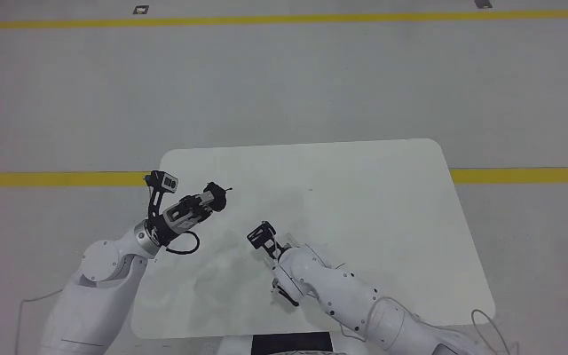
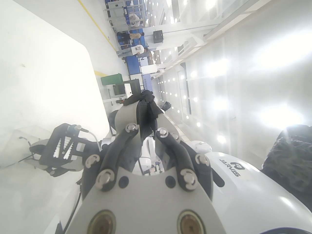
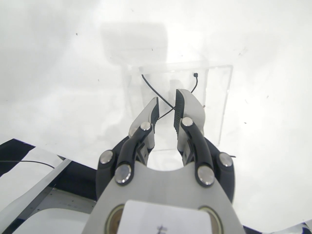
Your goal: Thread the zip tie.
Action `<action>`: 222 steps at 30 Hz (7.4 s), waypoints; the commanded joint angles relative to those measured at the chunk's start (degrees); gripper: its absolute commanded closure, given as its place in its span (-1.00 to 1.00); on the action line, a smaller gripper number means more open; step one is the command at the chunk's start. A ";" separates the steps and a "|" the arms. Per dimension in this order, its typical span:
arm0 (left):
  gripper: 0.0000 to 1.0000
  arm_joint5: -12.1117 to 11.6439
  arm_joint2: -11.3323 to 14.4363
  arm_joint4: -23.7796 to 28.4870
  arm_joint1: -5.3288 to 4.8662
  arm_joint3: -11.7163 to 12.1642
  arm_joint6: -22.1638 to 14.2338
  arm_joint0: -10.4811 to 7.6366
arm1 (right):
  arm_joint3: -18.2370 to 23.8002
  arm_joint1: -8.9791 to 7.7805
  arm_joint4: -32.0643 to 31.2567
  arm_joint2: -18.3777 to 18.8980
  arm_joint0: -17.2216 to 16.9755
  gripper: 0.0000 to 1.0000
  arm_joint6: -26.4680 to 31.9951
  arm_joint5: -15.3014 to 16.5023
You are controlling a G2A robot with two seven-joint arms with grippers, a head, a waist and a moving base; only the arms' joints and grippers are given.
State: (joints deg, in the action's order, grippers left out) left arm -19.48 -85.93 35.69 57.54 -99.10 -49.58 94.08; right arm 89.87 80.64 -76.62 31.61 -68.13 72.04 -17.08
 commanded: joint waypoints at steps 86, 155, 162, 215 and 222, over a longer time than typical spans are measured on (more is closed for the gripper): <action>1.00 0.00 0.00 0.00 0.00 0.00 0.00 0.00 | 15.11 -1.55 31.73 32.11 -21.12 1.00 -22.93 11.63; 1.00 0.74 3.83 2.97 1.82 11.38 -3.32 -1.85 | 11.13 0.62 57.64 27.53 -12.86 1.00 -50.79 11.42; 1.00 0.00 4.04 5.25 1.88 13.40 -4.79 -1.11 | 11.47 1.53 53.97 24.27 -12.60 1.00 -61.50 7.90; 1.00 0.61 7.22 7.58 3.57 15.82 -3.50 -3.35 | 10.65 2.05 47.93 21.27 -13.57 1.00 -67.97 6.86; 1.00 0.00 9.09 6.67 4.28 18.77 -2.50 -6.07 | 10.65 2.05 47.93 21.27 -13.57 1.00 -67.97 6.86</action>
State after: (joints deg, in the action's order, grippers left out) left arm -19.50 -77.14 42.95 61.65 -80.88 -52.26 88.63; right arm 100.52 82.69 -28.69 52.89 -81.70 4.07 -10.22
